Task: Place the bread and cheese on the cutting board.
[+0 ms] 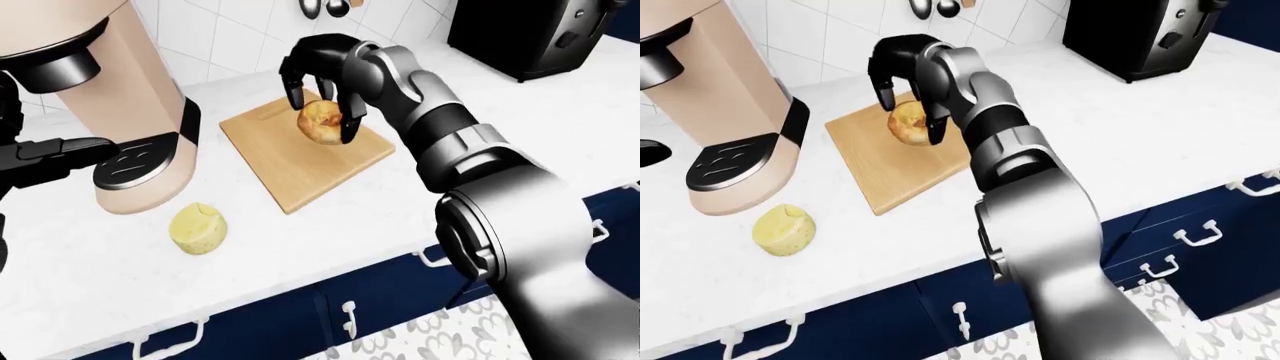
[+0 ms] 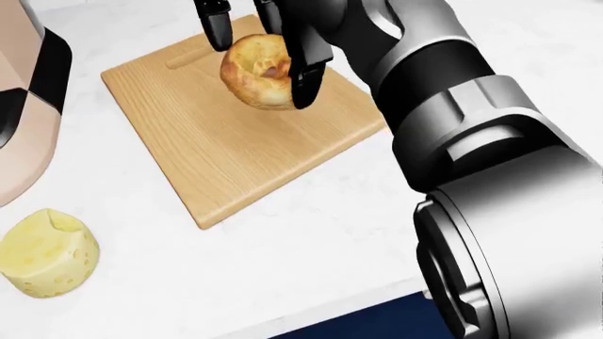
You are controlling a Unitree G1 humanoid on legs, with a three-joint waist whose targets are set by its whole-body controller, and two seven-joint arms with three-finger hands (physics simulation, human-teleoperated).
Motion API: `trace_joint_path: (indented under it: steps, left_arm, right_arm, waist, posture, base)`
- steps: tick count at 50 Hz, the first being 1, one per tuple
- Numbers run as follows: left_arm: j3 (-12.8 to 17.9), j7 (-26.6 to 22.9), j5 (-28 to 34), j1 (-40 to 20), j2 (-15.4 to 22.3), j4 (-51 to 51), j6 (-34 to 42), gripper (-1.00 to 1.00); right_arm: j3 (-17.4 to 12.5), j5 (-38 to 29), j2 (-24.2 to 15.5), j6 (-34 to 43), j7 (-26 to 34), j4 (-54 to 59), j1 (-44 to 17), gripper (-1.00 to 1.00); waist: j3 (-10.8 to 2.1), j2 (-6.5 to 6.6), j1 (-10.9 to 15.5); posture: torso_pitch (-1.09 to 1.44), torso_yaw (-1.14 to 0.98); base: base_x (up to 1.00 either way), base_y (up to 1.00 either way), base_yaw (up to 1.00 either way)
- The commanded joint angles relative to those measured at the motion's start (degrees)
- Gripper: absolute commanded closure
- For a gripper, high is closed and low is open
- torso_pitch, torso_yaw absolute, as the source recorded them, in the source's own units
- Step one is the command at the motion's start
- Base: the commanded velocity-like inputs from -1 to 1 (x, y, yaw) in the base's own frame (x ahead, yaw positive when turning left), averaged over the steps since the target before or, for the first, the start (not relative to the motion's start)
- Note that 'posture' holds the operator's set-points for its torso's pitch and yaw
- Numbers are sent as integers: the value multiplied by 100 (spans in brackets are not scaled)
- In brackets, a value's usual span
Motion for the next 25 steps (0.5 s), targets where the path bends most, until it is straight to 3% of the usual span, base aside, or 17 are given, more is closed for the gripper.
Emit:
trace_joint_path:
  steps: [1, 6, 25]
  left_arm:
    - [86, 3, 16, -146, 136, -92, -175, -100]
    - [113, -17, 19, -99, 117, -72, -209, -100]
    - [114, -41, 61, -22, 27, -135, -223, -100]
  right_arm:
    - [-53, -6, -27, 6, -265, -239, -222, 100]
    - [32, -270, -67, 89, -233, -216, -52, 100]
    - [-165, -721, -430, 390, -153, -199, 34, 100]
  waist:
    - [-164, 42, -10]
    - [-169, 34, -4]
    - [-181, 3, 3]
  posture:
    - [0, 0]
    - [0, 0]
    - [0, 0]
  base:
    - [0, 0, 0]
    - [0, 0, 0]
    - [0, 0, 0]
